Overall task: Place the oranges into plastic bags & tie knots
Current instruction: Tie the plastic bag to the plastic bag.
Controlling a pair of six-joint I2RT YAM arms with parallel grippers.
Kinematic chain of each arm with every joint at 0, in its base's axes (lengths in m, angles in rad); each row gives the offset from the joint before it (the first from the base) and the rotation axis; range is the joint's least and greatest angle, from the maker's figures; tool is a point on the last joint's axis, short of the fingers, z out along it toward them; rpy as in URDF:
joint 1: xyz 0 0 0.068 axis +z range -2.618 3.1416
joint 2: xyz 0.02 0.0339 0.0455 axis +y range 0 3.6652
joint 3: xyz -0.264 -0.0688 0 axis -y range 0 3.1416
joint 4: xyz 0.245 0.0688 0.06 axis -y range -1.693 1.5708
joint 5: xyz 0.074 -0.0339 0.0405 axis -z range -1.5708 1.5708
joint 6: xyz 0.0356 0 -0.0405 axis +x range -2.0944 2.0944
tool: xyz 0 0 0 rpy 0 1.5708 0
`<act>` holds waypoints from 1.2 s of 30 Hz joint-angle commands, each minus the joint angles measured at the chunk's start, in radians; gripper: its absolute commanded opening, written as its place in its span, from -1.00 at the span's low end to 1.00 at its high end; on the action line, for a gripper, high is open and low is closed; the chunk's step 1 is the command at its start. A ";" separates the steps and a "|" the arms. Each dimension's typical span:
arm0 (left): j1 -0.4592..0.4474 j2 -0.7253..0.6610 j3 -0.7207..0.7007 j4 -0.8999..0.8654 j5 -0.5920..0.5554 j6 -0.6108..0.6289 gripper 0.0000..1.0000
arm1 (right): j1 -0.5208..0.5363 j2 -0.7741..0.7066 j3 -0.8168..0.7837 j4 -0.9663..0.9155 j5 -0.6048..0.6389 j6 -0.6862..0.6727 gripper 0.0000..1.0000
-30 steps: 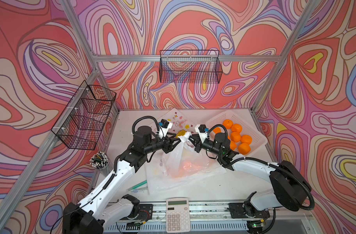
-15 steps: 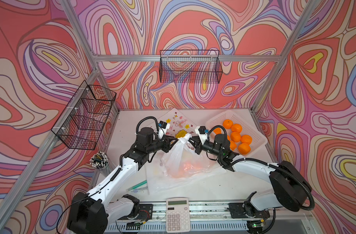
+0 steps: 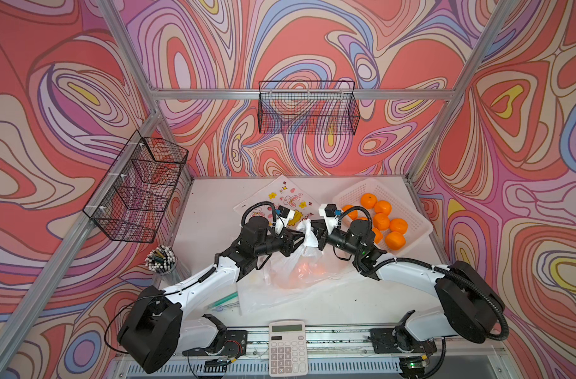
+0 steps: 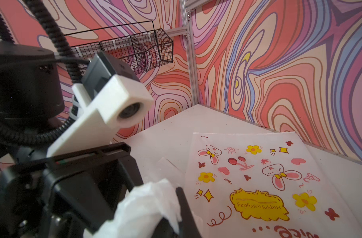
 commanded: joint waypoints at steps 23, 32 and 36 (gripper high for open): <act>0.172 -0.180 -0.128 0.405 0.182 -0.453 0.10 | 0.011 -0.011 -0.024 0.087 -0.104 -0.027 -0.93; 0.159 -0.015 -0.168 0.629 0.147 -0.728 0.04 | 0.011 0.006 -0.047 0.188 -0.123 -0.010 -0.93; 0.149 0.063 -0.217 0.842 0.130 -0.877 0.04 | 0.011 0.023 -0.054 0.234 -0.110 -0.006 -0.93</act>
